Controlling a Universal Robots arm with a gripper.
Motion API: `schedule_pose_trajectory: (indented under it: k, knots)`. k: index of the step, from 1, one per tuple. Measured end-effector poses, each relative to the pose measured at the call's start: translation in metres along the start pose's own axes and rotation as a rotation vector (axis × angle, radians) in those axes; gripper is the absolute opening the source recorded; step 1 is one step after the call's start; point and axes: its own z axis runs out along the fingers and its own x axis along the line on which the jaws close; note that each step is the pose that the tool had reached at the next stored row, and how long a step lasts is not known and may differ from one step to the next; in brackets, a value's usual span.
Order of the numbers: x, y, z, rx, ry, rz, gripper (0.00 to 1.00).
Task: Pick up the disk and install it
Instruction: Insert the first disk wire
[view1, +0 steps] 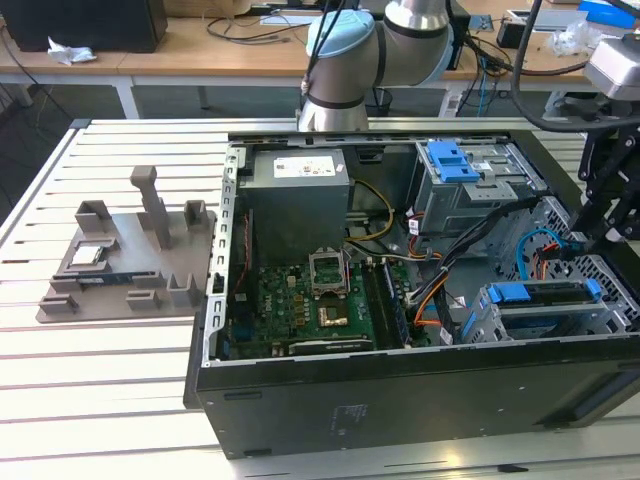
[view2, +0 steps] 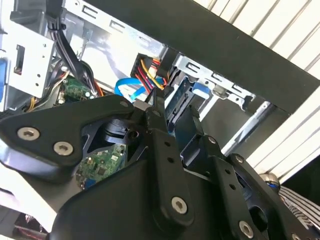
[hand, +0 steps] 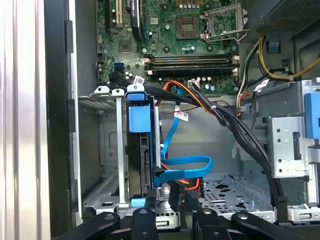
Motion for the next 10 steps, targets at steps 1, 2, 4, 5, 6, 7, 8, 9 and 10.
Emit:
schedule_pose_trajectory:
  k: [1, 2, 4, 5, 6, 7, 8, 9, 10]
  knots:
    - [-0.0001, -0.0002, 0.0031, 0.0000, 0.0000, 0.001, 0.36]
    - [-0.0009, -0.0003, 0.0049, 0.0001, 0.0002, 0.001, 0.36]
    - [-0.0028, -0.0004, 0.0091, 0.0000, 0.0000, 0.001, 0.36]
    - [-0.0030, -0.0005, 0.0119, 0.0000, 0.0001, 0.001, 0.36]
    - [-0.0030, -0.0006, 0.0145, 0.0001, 0.0005, 0.001, 0.36]
    - [-0.0030, -0.0007, 0.0147, 0.0001, 0.0008, 0.001, 0.36]
    - [-0.0030, -0.0007, 0.0147, 0.0001, 0.0008, 0.001, 0.36]
    - [-0.0030, -0.0007, 0.0147, 0.0001, 0.0009, 0.001, 0.36]
    - [-0.0030, -0.0007, 0.0148, 0.0001, 0.0008, 0.001, 0.36]
